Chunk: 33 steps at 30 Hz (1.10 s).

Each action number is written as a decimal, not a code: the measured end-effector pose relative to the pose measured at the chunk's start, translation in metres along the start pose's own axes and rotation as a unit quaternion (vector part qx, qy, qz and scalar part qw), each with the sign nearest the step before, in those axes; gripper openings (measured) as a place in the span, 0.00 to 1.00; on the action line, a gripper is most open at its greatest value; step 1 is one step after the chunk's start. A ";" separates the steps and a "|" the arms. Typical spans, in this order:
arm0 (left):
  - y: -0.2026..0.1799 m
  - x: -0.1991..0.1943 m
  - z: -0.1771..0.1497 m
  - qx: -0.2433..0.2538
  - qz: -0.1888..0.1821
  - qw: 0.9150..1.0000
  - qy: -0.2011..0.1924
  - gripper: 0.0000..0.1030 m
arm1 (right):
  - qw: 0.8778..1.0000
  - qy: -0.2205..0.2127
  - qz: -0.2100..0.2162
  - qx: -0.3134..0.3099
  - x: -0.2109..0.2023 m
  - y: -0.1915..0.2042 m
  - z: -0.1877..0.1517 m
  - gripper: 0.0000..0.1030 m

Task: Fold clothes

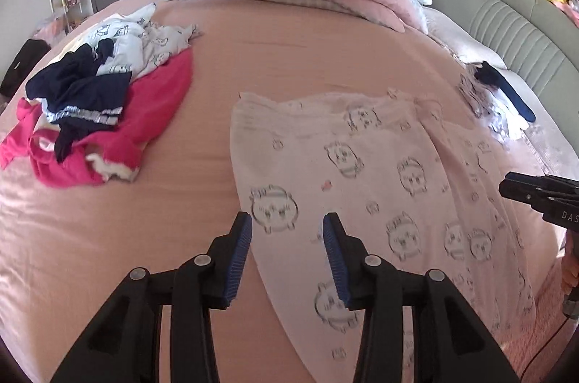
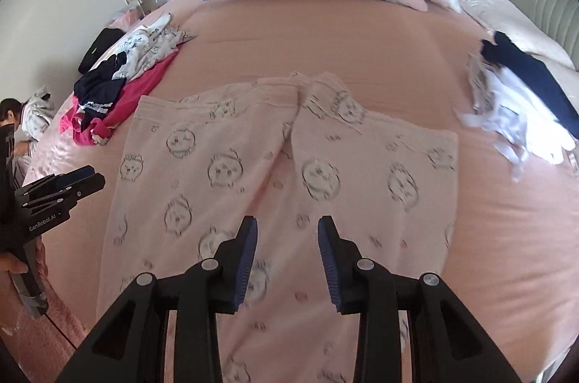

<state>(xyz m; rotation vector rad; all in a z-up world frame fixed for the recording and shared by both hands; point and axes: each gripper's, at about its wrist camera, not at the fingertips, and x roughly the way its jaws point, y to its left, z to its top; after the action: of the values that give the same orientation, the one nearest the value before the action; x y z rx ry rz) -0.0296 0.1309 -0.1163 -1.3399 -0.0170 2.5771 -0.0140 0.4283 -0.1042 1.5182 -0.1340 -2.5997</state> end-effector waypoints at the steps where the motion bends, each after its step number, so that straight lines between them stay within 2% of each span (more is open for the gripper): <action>1: 0.003 0.008 0.009 -0.004 0.006 1.000 -0.004 0.36 | 1.000 0.004 -0.001 0.000 0.012 0.001 0.013 0.33; 5: 0.015 0.036 0.039 -0.011 0.019 1.000 -0.023 0.36 | 1.000 0.014 -0.014 0.023 0.056 -0.009 0.056 0.33; 9: 0.017 0.057 0.056 0.008 0.006 1.000 -0.029 0.35 | 0.999 0.026 -0.013 0.038 0.090 -0.016 0.086 0.33; 13: 0.019 0.081 0.057 0.014 0.007 1.000 -0.004 0.11 | 0.999 0.052 -0.012 0.000 0.121 -0.004 0.097 0.33; 14: 0.020 0.085 0.056 0.011 0.005 1.000 -0.001 0.08 | 0.998 0.055 -0.009 -0.005 0.126 -0.002 0.097 0.32; 17: 0.024 0.085 0.056 0.006 0.004 1.000 -0.007 0.05 | 0.999 0.048 0.001 -0.013 0.130 0.003 0.098 0.14; 20: 0.027 0.078 0.058 0.008 0.015 1.000 -0.018 0.04 | 0.999 0.025 0.004 -0.020 0.123 0.007 0.105 0.10; 24: 0.039 0.071 0.063 0.009 0.032 0.999 -0.016 0.04 | 0.999 0.005 0.002 -0.037 0.115 0.014 0.117 0.10; 29: 0.066 0.074 0.053 -0.012 0.051 0.999 0.011 0.04 | 0.999 0.008 0.008 -0.030 0.113 0.009 0.122 0.12; 31: 0.077 0.078 0.045 -0.028 0.040 0.998 0.028 0.06 | 0.999 0.016 0.010 -0.029 0.116 0.005 0.121 0.17; 33: 0.084 0.080 0.040 -0.040 0.028 0.998 0.035 0.07 | 0.999 0.024 0.010 -0.030 0.120 0.002 0.119 0.29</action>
<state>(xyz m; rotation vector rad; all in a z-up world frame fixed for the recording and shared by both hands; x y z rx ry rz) -0.1228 0.0703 -0.1672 -1.4795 -0.0718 2.5977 -0.1759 0.4092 -0.1491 1.5496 -0.0662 -2.5267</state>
